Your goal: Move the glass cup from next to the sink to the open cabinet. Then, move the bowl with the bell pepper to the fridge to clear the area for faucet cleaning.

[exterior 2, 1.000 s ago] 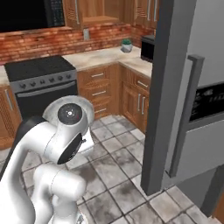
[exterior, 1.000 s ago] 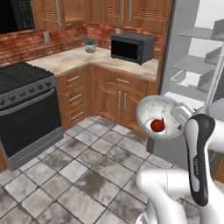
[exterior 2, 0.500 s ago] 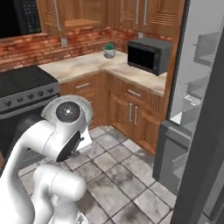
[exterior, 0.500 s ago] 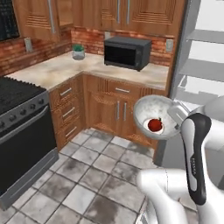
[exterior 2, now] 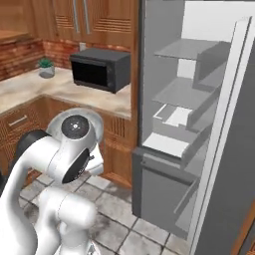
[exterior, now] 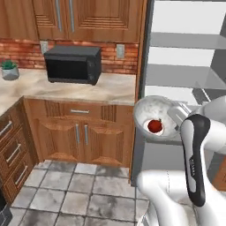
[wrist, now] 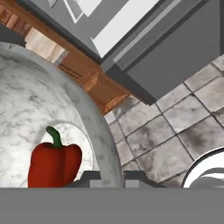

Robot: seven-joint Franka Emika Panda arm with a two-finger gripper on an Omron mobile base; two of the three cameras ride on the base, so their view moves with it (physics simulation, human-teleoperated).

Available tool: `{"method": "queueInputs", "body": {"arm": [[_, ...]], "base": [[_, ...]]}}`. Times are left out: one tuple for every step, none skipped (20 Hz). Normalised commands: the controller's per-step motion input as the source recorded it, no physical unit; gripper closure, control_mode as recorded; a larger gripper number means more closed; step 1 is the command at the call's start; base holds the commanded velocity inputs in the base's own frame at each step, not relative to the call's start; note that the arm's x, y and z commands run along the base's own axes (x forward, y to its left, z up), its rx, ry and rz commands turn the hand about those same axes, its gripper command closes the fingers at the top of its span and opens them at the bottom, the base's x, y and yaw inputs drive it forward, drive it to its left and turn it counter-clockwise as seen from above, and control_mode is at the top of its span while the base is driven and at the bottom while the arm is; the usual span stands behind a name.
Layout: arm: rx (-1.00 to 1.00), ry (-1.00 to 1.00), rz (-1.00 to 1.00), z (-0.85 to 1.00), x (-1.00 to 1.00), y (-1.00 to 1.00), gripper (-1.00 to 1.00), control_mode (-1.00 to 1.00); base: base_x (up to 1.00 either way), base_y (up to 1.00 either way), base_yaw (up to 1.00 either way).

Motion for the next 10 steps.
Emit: {"method": "queueInputs", "body": {"arm": [[0.0,0.0,0.0,0.0,0.0,0.0,1.0,1.0],[0.0,0.0,0.0,0.0,0.0,0.0,1.0,1.0],[0.0,0.0,0.0,0.0,0.0,0.0,1.0,1.0],[0.0,0.0,0.0,0.0,0.0,0.0,1.0,1.0],[0.0,0.0,0.0,0.0,0.0,0.0,1.0,1.0],[0.0,0.0,0.0,0.0,0.0,0.0,1.0,1.0],[0.0,0.0,0.0,0.0,0.0,0.0,1.0,1.0],[0.0,0.0,0.0,0.0,0.0,0.0,1.0,1.0],[0.0,0.0,0.0,0.0,0.0,0.0,1.0,1.0],[0.0,0.0,0.0,0.0,0.0,0.0,1.0,1.0]], "base": [[0.64,0.0,-0.71],[0.41,0.0,-0.77],[0.31,-0.11,-0.79],[0.3,-0.15,-0.79],[0.29,-0.03,-0.73],[0.35,0.0,-0.65],[0.41,0.06,-0.58],[0.53,0.2,-0.5],[0.69,0.43,-0.37],[0.82,0.56,-0.3]]}}
